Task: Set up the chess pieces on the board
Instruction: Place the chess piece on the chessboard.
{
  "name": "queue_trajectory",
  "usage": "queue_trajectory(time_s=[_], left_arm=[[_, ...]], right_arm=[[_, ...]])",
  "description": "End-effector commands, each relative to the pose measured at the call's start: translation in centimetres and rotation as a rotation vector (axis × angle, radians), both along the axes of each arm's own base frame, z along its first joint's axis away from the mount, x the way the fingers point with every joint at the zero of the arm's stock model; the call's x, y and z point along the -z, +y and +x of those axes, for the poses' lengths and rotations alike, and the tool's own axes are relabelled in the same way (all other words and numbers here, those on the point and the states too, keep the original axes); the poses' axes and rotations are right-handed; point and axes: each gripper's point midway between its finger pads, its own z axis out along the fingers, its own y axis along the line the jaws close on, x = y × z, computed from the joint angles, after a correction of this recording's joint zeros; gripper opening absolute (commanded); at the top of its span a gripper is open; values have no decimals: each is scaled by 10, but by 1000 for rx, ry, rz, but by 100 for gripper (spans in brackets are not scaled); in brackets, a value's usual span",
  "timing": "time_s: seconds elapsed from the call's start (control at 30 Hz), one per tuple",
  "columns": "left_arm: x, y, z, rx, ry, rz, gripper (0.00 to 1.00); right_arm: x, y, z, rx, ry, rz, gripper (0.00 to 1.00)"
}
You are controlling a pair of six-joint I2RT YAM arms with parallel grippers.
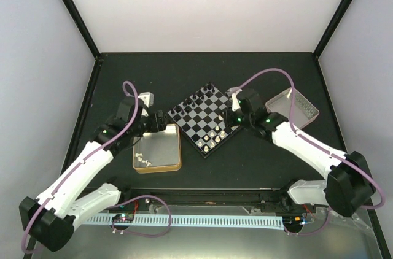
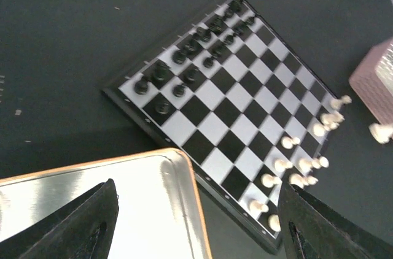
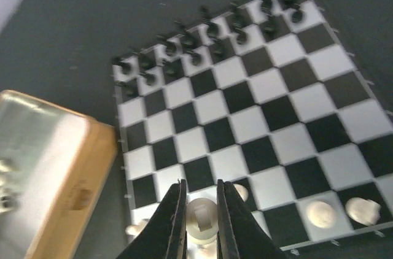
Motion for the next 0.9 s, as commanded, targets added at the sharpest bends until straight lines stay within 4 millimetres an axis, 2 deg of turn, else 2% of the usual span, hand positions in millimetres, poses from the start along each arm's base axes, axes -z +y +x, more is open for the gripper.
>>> queue_trajectory(time_s=[0.0, 0.13, 0.37, 0.63, 0.87], left_arm=[[-9, 22, 17, -127, -99, 26, 73], [-2, 14, 21, -69, -76, 60, 70], [9, 4, 26, 10, -63, 99, 67], [10, 3, 35, 41, -78, 149, 68], [10, 1, 35, 84, -62, 184, 69]], right_arm=[[7, -33, 20, 159, -155, -105, 2], [24, -45, 19, 192, -175, -133, 2], [50, -34, 15, 116, -151, -143, 4], [64, -34, 8, 95, -144, -154, 5], [82, -39, 0, 105, -95, -181, 5]])
